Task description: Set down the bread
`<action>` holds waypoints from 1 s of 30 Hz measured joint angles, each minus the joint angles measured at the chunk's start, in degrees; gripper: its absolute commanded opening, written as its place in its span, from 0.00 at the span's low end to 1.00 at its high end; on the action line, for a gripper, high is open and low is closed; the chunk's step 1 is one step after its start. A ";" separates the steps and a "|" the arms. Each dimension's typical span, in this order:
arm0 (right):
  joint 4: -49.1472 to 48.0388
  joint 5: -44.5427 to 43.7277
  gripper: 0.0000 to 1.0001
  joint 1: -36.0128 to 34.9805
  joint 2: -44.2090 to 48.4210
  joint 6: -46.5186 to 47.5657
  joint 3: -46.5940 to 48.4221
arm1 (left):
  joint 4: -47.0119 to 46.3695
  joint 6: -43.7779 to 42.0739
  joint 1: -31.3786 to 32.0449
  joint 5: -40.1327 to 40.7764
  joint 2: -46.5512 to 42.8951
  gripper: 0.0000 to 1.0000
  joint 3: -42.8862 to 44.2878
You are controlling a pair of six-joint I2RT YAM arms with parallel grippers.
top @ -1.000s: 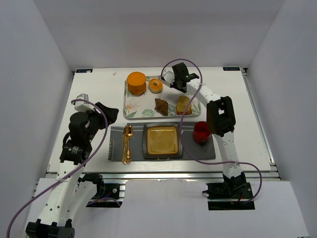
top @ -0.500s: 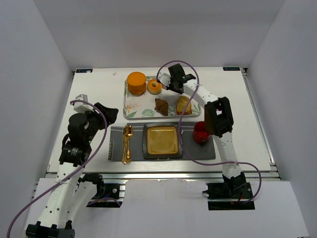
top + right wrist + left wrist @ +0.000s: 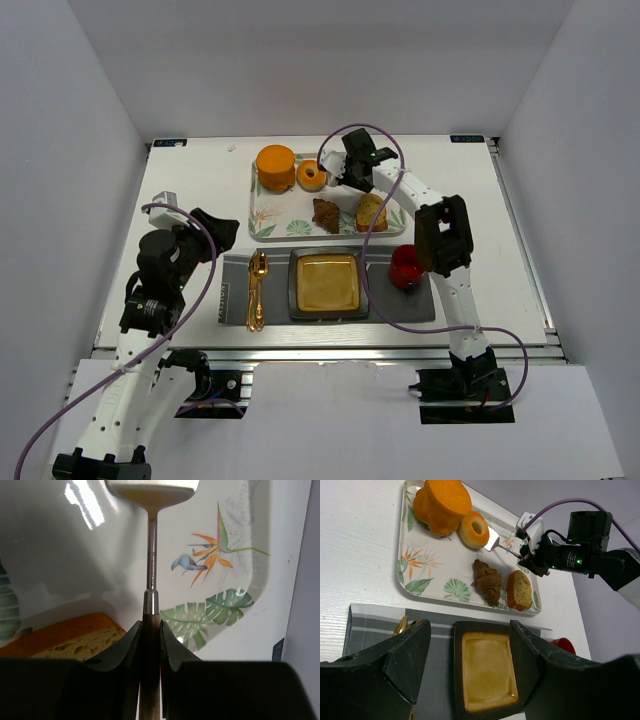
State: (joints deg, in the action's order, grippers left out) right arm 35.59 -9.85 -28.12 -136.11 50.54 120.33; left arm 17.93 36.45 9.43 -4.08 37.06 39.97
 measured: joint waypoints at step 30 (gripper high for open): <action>6.34 9.66 0.00 0.90 0.70 -5.42 0.55 | 0.00 0.00 0.00 -0.52 -0.09 0.73 0.00</action>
State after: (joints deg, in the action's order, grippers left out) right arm 41.93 -0.19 -27.22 -135.41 45.12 120.88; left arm 17.93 36.45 9.43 -4.60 36.97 39.97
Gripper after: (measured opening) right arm 0.212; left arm 0.733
